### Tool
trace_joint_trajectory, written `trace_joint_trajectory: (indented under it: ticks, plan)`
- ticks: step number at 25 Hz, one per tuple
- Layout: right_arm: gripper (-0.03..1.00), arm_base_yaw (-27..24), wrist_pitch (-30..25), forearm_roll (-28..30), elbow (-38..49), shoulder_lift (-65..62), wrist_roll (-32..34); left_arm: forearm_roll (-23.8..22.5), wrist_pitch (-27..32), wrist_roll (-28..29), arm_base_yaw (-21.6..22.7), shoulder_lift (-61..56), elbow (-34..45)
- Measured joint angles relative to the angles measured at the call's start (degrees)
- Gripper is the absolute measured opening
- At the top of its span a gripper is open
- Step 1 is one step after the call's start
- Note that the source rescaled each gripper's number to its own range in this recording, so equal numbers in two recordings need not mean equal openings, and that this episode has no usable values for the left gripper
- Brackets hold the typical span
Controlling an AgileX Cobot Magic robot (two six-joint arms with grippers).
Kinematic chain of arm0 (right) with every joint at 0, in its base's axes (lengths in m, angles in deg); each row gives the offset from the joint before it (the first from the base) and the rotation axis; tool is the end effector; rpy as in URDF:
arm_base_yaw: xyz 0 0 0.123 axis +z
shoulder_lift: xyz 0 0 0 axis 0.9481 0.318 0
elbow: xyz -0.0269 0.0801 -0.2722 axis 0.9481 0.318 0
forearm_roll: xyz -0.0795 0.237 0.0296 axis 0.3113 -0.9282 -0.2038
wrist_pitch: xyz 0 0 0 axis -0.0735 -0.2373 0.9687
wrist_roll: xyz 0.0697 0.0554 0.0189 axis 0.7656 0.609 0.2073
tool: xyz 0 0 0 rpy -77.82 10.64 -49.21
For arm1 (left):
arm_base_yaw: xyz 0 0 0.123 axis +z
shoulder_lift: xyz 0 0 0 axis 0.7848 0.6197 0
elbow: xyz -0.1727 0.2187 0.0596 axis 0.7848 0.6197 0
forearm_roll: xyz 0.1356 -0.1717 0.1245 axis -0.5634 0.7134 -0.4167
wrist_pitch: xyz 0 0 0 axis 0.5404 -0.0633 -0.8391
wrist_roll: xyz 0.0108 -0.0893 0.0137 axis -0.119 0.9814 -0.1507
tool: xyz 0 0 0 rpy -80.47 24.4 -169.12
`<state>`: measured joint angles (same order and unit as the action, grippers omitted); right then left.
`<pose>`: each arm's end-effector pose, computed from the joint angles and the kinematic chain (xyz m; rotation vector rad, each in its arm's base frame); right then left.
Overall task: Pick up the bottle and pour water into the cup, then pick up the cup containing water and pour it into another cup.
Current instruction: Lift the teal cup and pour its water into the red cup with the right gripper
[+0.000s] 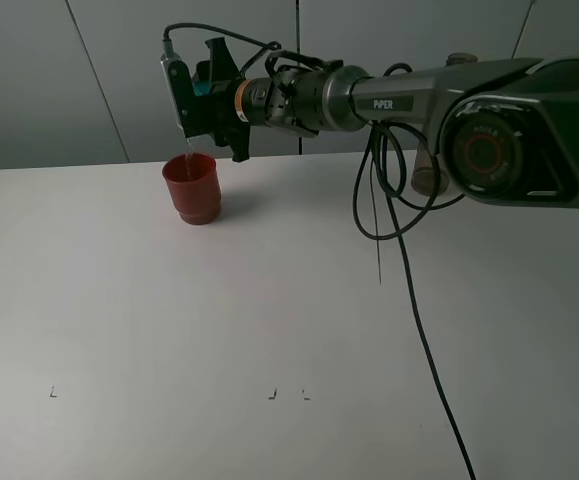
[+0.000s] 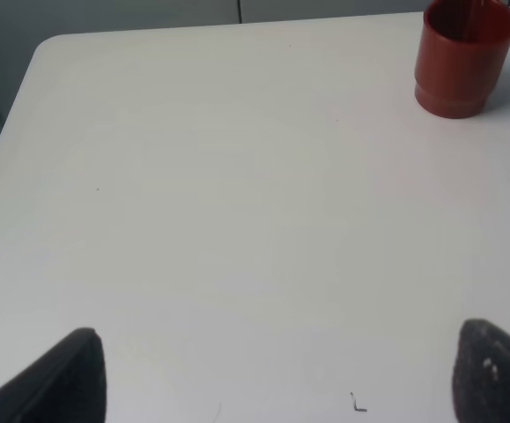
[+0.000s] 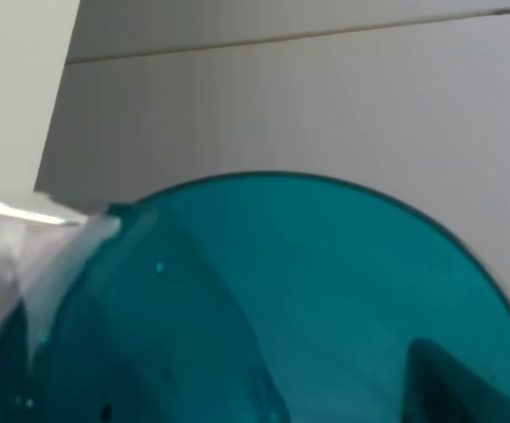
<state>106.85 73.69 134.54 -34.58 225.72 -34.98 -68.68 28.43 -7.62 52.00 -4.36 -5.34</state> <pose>0.4680 0.3407 0.1447 -1.7129 0.9239 -0.5081 -0.0074 0.0018 0.2781 0.0001 2.0596 0.0349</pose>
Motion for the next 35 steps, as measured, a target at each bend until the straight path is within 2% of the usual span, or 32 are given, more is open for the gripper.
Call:
trace_joint_trajectory:
  ticks: [23, 35]
  plan:
    - [0.04, 0.49, 1.36, 0.00, -1.28, 0.00, -11.86, 0.00, 0.00, 0.00, 0.00, 0.00, 0.00]
    - [0.04, 0.49, 1.69, 0.00, -1.41, 0.00, -24.51, 0.00, 0.00, 0.00, 0.00, 0.00, 0.00]
